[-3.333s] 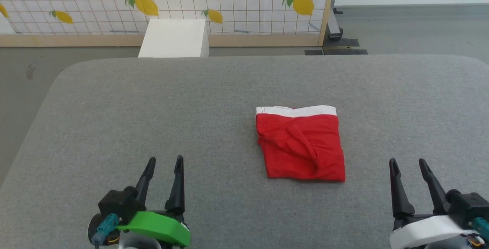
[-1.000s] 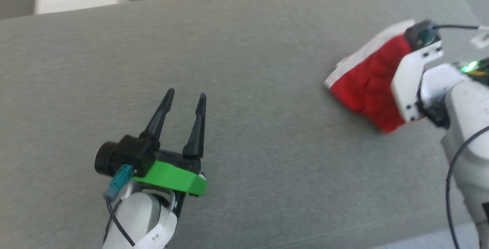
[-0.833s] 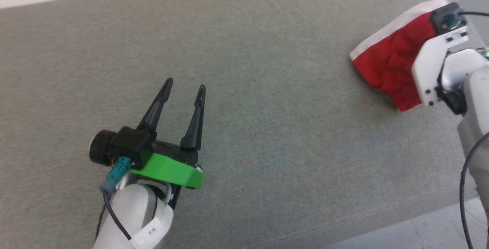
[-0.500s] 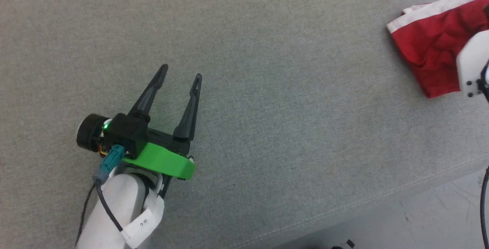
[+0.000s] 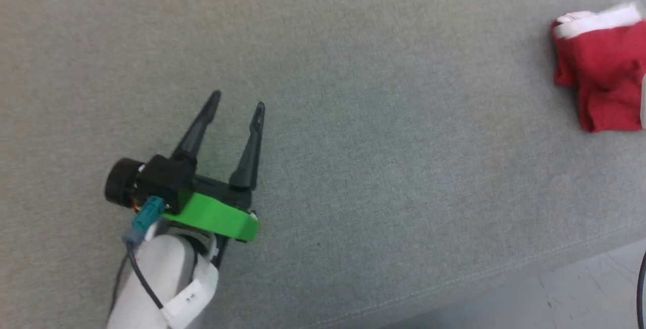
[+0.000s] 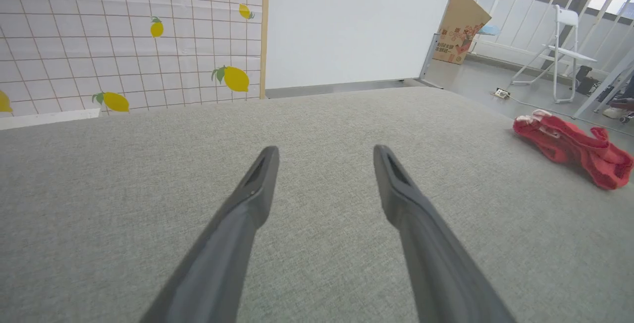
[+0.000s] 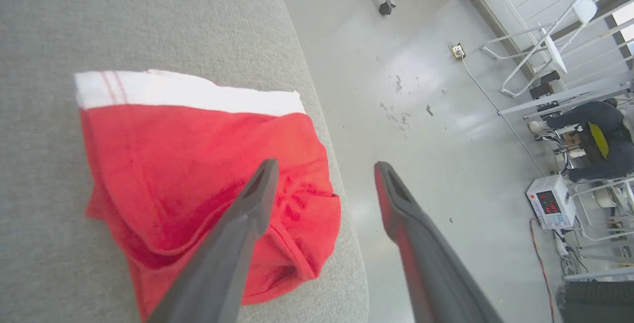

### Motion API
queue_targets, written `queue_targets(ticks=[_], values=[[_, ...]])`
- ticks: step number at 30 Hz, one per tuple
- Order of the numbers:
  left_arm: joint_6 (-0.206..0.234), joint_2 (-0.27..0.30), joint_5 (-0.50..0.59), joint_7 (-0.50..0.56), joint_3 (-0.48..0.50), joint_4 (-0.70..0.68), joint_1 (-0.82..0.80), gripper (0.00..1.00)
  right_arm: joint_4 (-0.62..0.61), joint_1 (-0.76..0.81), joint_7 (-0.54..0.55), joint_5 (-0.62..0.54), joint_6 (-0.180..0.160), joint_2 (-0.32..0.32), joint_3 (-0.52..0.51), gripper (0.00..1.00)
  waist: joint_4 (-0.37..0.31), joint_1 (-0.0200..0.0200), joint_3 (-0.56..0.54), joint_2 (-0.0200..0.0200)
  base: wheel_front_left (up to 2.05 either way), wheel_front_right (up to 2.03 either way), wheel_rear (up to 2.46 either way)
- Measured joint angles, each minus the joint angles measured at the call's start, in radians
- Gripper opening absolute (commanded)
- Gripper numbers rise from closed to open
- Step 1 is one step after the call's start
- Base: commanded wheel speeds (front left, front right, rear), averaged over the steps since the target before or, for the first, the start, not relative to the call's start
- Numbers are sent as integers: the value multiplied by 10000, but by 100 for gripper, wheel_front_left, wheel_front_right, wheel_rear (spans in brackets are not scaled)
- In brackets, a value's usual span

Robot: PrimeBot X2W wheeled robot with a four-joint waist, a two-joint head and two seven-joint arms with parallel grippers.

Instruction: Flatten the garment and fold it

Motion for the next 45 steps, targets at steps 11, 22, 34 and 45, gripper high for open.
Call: queue_targets(ticks=[11, 22, 34, 45], values=[[107, -746, -604, -360, 117, 1256, 1112, 100, -786, 1721, -3047, 1814, 0, 1254, -295, 100, 628, -2, -1793, 0, 0, 0, 0], [144, -1129, -748, -389, 721, 1448, 1952, 100, -4523, 5364, -3986, 4449, 0, 2029, 1225, 100, 2115, -2, -3237, 0, 0, 0, 0], [111, -1235, -744, -389, 1049, 1515, 2386, 100, -7683, 8555, -4023, 4807, 0, 2550, 1948, 100, 3503, -2, -4320, 0, 0, 0, 0], [82, -1269, -738, -389, 1116, 1643, 2792, 100, -8178, 9873, -4025, 5275, 0, 2581, 2272, 100, 3608, -3, -4822, 0, 0, 0, 0]])
